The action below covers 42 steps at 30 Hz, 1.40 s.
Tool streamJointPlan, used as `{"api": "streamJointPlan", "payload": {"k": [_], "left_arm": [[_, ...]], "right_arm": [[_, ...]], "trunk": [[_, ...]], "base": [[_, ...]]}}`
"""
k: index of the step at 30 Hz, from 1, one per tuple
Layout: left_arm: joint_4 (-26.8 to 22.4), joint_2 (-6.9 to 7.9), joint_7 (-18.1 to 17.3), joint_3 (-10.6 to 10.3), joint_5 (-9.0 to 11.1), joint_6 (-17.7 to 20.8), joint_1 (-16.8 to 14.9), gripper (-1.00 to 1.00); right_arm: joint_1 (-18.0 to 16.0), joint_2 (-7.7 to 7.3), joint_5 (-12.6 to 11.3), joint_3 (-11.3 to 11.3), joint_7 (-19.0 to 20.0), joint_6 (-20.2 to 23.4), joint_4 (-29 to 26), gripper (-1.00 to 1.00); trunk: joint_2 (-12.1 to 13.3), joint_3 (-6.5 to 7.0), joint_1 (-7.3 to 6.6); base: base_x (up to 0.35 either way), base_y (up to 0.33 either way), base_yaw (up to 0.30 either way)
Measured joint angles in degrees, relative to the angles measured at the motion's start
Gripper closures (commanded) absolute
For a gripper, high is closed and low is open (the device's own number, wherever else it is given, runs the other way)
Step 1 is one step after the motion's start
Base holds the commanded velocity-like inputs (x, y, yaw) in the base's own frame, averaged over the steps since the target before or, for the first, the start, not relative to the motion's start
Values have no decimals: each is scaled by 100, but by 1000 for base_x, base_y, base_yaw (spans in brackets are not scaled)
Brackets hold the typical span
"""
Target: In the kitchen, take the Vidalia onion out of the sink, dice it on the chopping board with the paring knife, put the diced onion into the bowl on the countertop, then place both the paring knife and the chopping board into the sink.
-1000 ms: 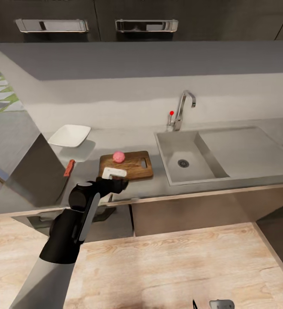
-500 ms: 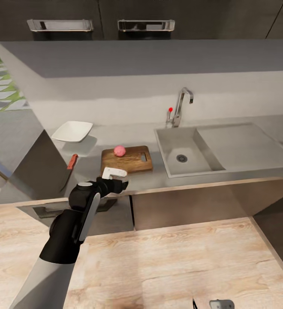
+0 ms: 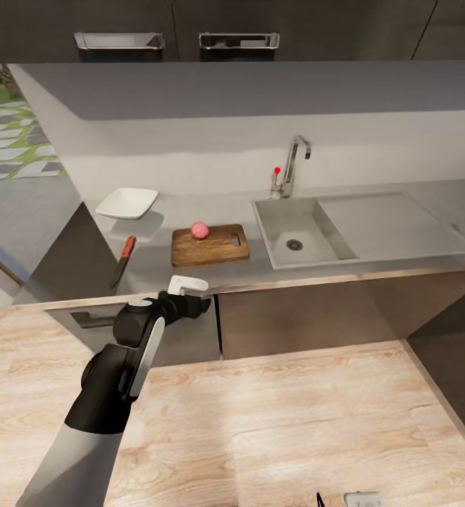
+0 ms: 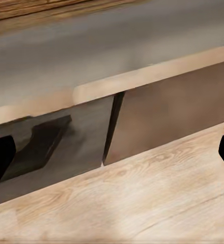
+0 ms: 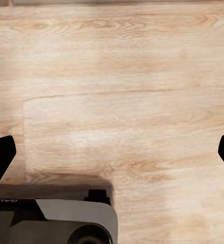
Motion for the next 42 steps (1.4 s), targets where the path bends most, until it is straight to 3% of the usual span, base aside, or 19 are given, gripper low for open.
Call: {"api": "streamJointPlan", "payload": {"k": [9, 14, 17, 20, 22, 28, 29, 31, 32, 38, 42], "left_arm": [[-21, 1, -35, -6, 4, -271, 768, -100], [-24, 2, -27, -7, 3, -1105, 1419, -100], [-23, 44, -24, -6, -7, -1865, 2196, -100], [-23, 71, -22, -5, -9, -2334, 2642, -100], [-22, 87, -16, -2, -19, -2889, 3096, -100], [-19, 262, -9, -3, -27, -4110, 4037, -100], [-16, 299, -10, -2, -27, -4393, 4316, -100], [-11, 321, -10, -3, -27, -4586, 4540, -100], [-1, 344, -9, 2, -28, -4888, 4827, -100], [57, 479, 8, 42, -11, -5919, 5638, -100], [78, 619, 5, 57, 7, -6156, 5989, -100]], "right_arm": [[0, 0, 0, 0, 0, 0, 2, -100], [0, 0, 2, 0, 0, 0, 2, -100], [0, 0, 1, 0, 0, 0, 2, -100], [0, 0, 0, 0, 0, 0, 2, -100], [0, 0, 0, 0, 0, 0, 2, -100], [0, 0, -2, 0, 0, -1, 1, -100], [0, 0, -2, 0, 0, -1, 1, -100], [0, 0, -2, 0, 0, -1, 0, -100], [0, 0, -2, 0, 0, -1, 1, -100], [0, -2, -3, 0, -1, -6, -5, -100], [0, -1, -1, 0, 0, -8, -4, -100]], "trunk": [[0, -1, -1], [0, 0, -1], [0, -1, -1], [0, -1, -1], [-1, -1, -1], [-1, -2, -1], [-1, -2, -2], [-1, -1, -1], [-1, -2, -2], [-1, -2, -1], [-1, -2, -1]], "base": [[-4, 0, 0], [0, 0, 0], [0, 0, 0], [0, 0, 0], [0, 0, 0], [0, 0, 0], [0, 0, 0], [0, 0, 0], [0, 0, 0], [0, 0, 0], [0, 0, 0]]}}
